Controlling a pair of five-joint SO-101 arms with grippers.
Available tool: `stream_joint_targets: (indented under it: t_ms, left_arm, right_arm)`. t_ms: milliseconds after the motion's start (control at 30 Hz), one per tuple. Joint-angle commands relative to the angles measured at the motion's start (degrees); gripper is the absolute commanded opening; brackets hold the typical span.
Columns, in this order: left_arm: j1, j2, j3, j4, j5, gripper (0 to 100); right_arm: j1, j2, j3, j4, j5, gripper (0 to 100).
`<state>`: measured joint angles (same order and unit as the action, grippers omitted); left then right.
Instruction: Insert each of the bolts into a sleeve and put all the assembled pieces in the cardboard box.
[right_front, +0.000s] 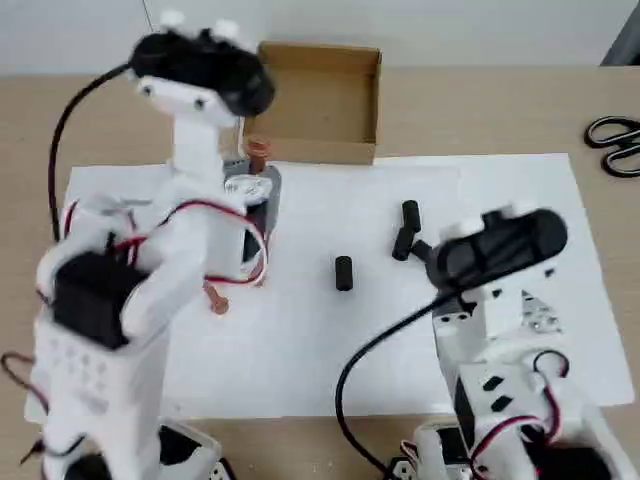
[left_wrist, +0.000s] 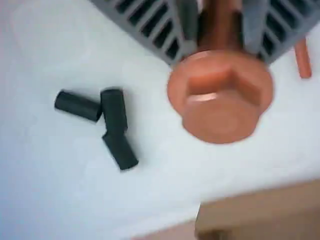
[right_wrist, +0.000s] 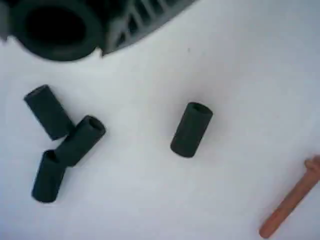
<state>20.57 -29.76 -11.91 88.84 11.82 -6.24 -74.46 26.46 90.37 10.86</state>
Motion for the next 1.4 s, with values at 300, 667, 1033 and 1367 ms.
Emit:
stream_joint_targets:
  t_ms: [300, 667, 1033, 1367]
  left_arm:
    - [0.9, -20.0, 38.8, -32.6, 1.6, 0]
    - [2.3, -21.9, 48.6, -42.3, 6.1, 0]
    - [10.5, -22.1, 59.4, -57.0, 6.0, 0]
    - [10.8, -22.1, 60.9, -58.5, 6.2, 0]
  right_arm:
    - [-6.9, -26.4, 37.1, -21.1, 0.1, 0.6]
    - [-13.6, -29.4, 40.4, -25.5, -8.3, 0.6]
    - [-13.9, -29.4, 65.8, -52.5, -8.4, 0.5]
    - [-19.6, -29.4, 70.1, -57.0, -8.4, 0.5]
